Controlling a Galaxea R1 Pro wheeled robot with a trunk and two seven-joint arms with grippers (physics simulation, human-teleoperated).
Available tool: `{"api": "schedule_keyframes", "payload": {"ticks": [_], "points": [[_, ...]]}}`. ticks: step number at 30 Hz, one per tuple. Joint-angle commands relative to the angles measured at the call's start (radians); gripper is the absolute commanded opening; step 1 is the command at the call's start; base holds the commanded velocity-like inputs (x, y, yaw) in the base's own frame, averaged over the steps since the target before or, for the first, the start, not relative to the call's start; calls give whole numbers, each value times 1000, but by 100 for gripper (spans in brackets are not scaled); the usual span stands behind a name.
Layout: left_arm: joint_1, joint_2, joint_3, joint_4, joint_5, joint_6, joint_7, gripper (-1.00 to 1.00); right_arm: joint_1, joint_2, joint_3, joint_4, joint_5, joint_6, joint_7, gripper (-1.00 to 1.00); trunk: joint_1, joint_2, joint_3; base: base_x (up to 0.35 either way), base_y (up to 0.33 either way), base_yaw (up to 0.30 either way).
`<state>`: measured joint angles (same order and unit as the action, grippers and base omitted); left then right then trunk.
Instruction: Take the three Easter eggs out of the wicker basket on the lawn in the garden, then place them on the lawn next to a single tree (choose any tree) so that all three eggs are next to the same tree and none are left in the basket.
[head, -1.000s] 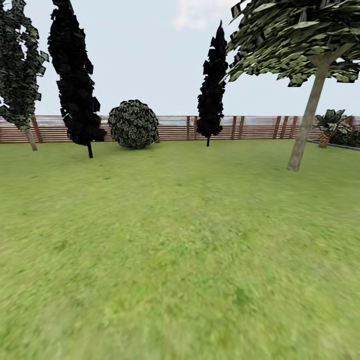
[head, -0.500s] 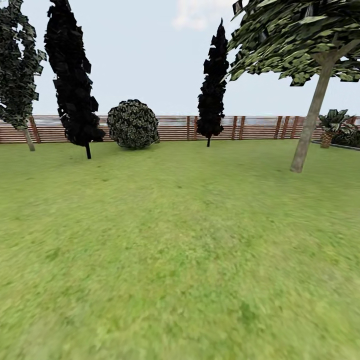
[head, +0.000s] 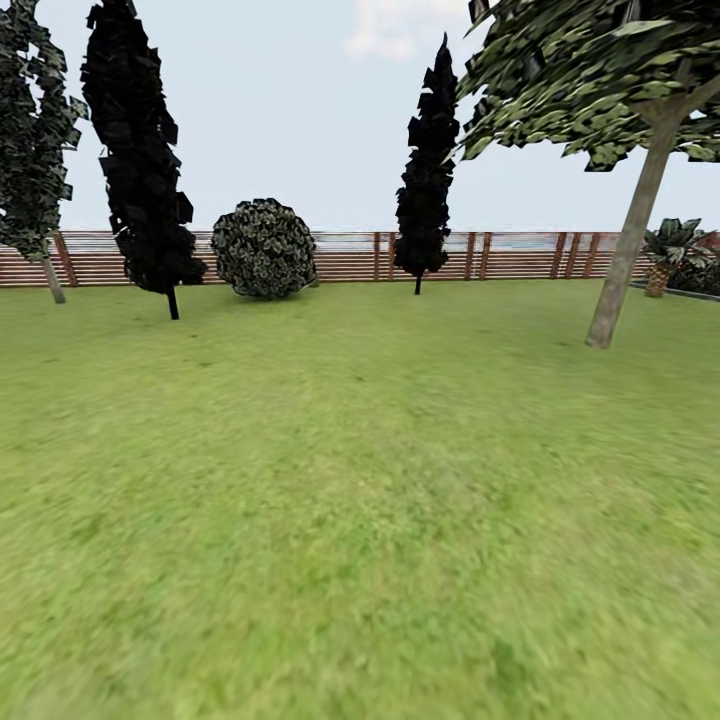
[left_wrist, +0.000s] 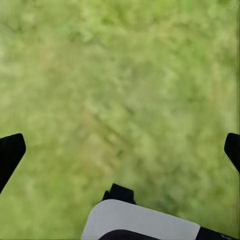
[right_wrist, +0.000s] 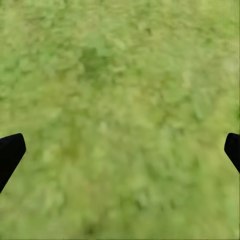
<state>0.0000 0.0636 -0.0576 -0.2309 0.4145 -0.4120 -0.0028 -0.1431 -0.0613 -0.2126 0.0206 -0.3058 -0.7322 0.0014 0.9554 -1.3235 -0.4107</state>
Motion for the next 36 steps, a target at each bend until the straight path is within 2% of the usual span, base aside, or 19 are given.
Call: {"api": "schedule_keyframes", "payload": {"ticks": [1, 22, 26, 36], "points": [[0, 1, -6, -1, 9, -2, -1, 100, -1, 0, -1, 2, -1, -4, 0, 100, 1, 0, -1, 329, 0, 0], [0, 3, -7, 1, 9, -2, -3, 100, -1, 0, -1, 2, -1, -4, 0, 100, 1, 0, -1, 329, 0, 0], [0, 3, -8, 34, 9, 0, -3, 100, -1, 0, -1, 2, -1, -4, 0, 100, 1, 0, -1, 329, 0, 0], [0, 2, -8, 45, 7, -2, -3, 100, -1, 0, -1, 2, -1, -4, 0, 100, 1, 0, -1, 329, 0, 0]]}}
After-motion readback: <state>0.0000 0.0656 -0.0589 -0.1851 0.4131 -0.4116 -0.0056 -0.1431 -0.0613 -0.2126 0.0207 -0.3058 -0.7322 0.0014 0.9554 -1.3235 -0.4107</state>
